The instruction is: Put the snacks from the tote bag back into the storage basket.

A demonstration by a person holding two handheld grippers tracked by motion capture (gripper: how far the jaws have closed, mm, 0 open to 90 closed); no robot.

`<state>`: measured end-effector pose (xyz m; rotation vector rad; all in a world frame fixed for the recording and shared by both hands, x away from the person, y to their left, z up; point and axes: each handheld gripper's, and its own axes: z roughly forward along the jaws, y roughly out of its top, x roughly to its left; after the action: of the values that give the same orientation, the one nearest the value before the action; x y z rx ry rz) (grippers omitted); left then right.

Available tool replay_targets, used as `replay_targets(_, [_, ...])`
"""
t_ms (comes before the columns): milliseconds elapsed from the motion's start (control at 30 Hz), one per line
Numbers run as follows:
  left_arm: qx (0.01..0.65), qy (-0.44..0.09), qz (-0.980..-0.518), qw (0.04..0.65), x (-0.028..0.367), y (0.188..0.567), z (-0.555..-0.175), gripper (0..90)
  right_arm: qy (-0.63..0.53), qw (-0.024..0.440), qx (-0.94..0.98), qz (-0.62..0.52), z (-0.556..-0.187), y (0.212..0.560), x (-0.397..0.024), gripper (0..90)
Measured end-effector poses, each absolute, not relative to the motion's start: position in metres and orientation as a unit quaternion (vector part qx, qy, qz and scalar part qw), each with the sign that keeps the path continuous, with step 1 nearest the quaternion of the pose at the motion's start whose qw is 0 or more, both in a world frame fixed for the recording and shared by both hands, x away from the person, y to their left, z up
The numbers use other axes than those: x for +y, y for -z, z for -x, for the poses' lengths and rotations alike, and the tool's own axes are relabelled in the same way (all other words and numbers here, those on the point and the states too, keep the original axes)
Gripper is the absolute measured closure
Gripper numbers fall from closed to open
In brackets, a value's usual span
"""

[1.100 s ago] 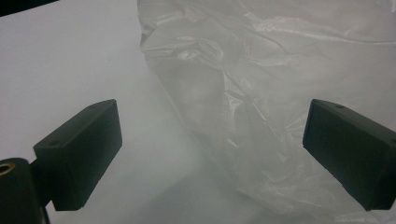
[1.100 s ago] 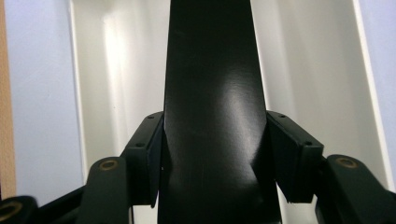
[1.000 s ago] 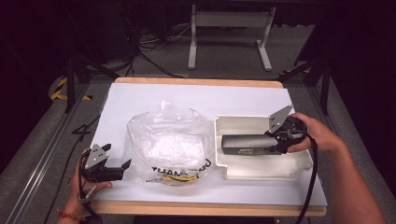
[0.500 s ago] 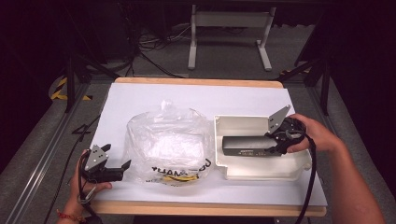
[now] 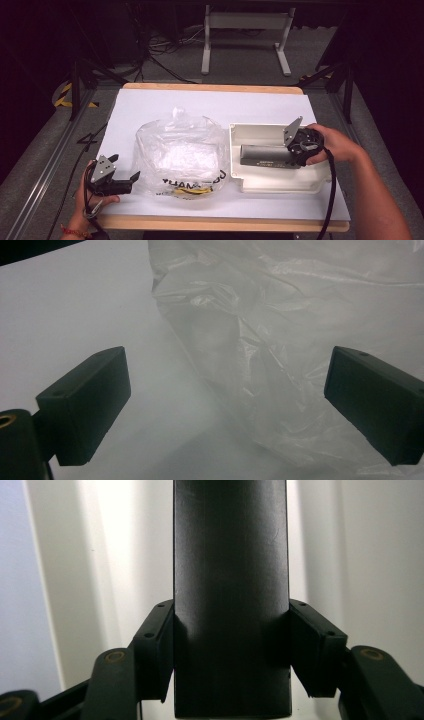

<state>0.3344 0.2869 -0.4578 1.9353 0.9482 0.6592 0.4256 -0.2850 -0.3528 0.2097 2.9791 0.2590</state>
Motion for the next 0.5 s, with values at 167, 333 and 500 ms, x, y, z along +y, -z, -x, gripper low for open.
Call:
replay_targets(167, [0.381,-0.263,-0.776,0.429,0.287,0.458,-0.335,5.5,-0.075,0.072,0.992,-0.071,-0.428,0.357,-0.283,42.5])
replay_targets(333, [0.38,-0.263,-0.776,0.428,0.287,0.458,-0.335,5.5,-0.04,0.077,0.994,-0.065,-0.43,0.362,-0.278,42.4])
replay_targets(500, [0.381,-0.263,-0.776,0.429,0.287,0.458,-0.335,5.5,-0.029,0.086,0.994,-0.064,-0.428,0.364,-0.276,42.2])
